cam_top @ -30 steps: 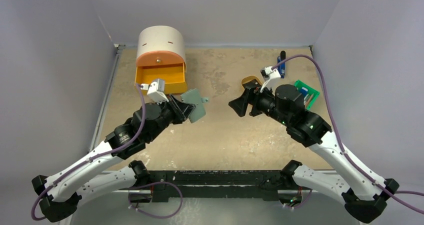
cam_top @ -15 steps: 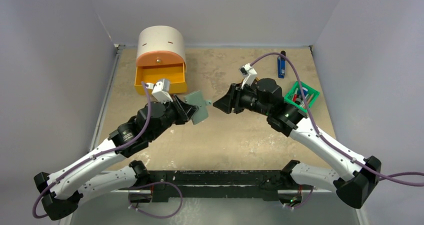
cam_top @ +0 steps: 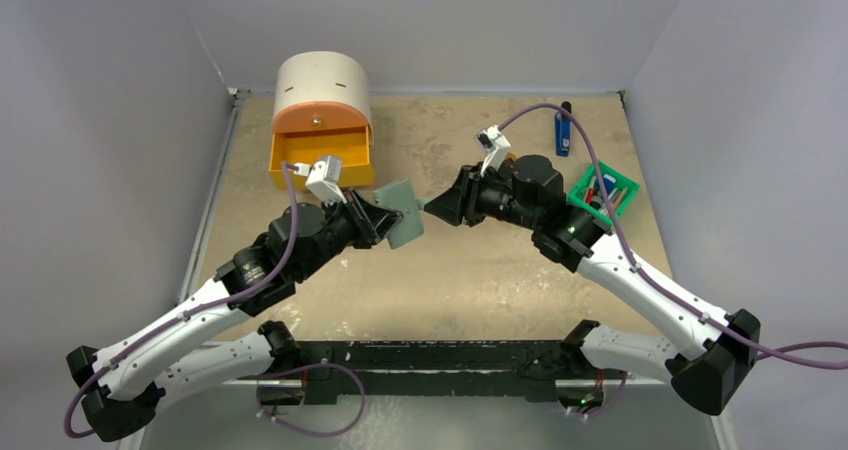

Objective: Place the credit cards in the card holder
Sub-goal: Close the card holder.

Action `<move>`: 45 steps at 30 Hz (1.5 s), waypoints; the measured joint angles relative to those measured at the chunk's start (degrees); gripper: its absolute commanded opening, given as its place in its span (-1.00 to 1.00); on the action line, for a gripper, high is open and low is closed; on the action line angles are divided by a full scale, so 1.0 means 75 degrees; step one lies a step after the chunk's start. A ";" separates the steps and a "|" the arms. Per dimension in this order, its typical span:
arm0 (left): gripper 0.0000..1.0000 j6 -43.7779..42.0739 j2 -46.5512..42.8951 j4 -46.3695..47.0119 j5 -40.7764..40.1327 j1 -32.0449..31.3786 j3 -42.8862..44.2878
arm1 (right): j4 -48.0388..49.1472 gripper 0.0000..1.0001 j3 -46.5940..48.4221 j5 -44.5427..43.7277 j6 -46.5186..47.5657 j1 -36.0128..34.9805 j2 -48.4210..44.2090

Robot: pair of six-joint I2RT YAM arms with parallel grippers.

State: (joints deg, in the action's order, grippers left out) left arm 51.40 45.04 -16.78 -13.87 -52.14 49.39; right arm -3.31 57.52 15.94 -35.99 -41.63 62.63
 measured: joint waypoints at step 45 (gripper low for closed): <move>-1.00 0.0000 -0.0143 0.0000 0.0315 0.0000 0.0000 | -0.0323 -0.67 0.0000 -0.0198 0.0055 0.0000 0.0000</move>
State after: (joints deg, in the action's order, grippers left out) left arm 51.40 43.97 -16.78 -11.51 -52.14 49.39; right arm -5.74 57.52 14.46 -35.57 -41.63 62.63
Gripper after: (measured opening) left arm 0.107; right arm 0.182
